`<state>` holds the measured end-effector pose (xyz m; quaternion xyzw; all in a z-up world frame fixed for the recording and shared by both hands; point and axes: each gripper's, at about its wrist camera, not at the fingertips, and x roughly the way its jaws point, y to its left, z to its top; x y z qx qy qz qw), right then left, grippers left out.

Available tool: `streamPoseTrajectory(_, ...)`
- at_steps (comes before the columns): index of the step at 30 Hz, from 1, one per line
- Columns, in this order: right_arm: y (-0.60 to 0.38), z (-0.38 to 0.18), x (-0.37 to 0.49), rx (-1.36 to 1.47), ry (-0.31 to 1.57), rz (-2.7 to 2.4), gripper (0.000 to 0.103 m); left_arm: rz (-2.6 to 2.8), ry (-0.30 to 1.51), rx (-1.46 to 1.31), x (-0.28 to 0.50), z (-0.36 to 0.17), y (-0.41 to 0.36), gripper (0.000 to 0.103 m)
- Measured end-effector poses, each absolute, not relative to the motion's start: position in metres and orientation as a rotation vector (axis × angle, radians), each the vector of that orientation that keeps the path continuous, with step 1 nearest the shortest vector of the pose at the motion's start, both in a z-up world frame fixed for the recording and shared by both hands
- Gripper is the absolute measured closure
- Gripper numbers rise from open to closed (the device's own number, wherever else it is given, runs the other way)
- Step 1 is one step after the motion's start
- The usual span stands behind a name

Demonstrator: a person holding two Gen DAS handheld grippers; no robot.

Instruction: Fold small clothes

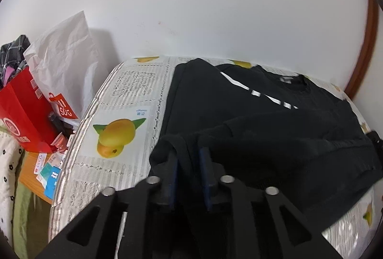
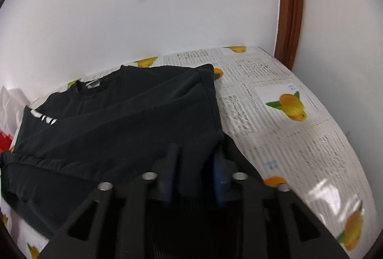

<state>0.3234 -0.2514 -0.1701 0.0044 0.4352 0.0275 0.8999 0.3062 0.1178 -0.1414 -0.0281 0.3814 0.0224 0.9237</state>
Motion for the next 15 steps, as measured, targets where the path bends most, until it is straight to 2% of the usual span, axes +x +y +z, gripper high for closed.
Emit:
streamPoseTrajectory(1,-0.255,-0.163,0.315,0.011,0.894,0.069,0.060,0.033,0.780,-0.053,0.300,-0.140,0.118,0.067)
streamPoseTrajectory(3,-0.262,-0.149,0.293,0.008,0.866,0.100,0.050,0.042,0.776,-0.035,0.289,-0.139,0.119,0.027)
streamPoseTrajectory(5,-0.273,-0.139,0.268,-0.022,0.828,0.106,0.042,0.037,0.772,-0.031,0.277,-0.140,0.121,0.026)
streamPoseTrajectory(15,-0.318,-0.173,0.222,0.008,0.932,0.086,0.042,0.084,0.851,-0.031,0.223,-0.167,0.147,0.026)
